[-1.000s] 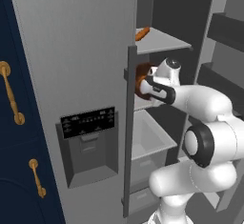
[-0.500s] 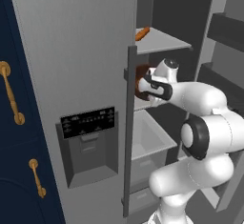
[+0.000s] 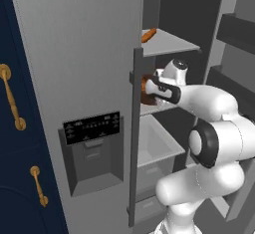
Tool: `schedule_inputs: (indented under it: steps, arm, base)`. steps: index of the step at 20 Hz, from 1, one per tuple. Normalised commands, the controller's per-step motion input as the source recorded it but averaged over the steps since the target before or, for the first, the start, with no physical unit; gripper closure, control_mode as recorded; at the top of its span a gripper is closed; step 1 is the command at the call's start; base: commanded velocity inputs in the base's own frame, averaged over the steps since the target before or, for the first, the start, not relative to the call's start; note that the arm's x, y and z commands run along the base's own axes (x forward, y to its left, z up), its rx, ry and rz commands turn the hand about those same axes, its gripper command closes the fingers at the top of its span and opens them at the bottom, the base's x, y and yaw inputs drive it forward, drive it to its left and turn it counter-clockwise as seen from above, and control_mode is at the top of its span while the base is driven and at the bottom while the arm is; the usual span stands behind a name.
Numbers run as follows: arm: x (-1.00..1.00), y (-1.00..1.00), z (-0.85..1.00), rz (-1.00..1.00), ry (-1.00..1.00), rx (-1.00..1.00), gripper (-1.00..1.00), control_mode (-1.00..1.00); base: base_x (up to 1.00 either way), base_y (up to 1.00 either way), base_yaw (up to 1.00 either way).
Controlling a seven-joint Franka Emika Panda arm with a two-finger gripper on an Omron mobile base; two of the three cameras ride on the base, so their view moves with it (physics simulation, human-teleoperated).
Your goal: Pick the chicken drumstick and potato from their plates and place them in the bowl. Then put the bowl in the fridge.
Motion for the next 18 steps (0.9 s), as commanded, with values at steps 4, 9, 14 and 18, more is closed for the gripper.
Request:
schedule_inputs:
  steps: [4,9,14,18]
  arm:
    - [-0.35,0.0,0.07,0.0,-0.16,0.0,-1.0,-1.0]
    - [-0.93,0.01,0.39,-0.02,-0.21,-0.01,-1.0,-1.0]
    - [-1.0,0.01,0.69,-0.1,-0.14,0.0,-1.0,-1.0]
    - [-1.0,0.0,0.66,-0.13,-0.08,0.0,-1.0,-1.0]
  base:
    - [0.0,0.0,0.0]
    - [0.0,0.0,0.0]
    - [0.0,0.0,0.0]
    - [0.0,0.0,0.0]
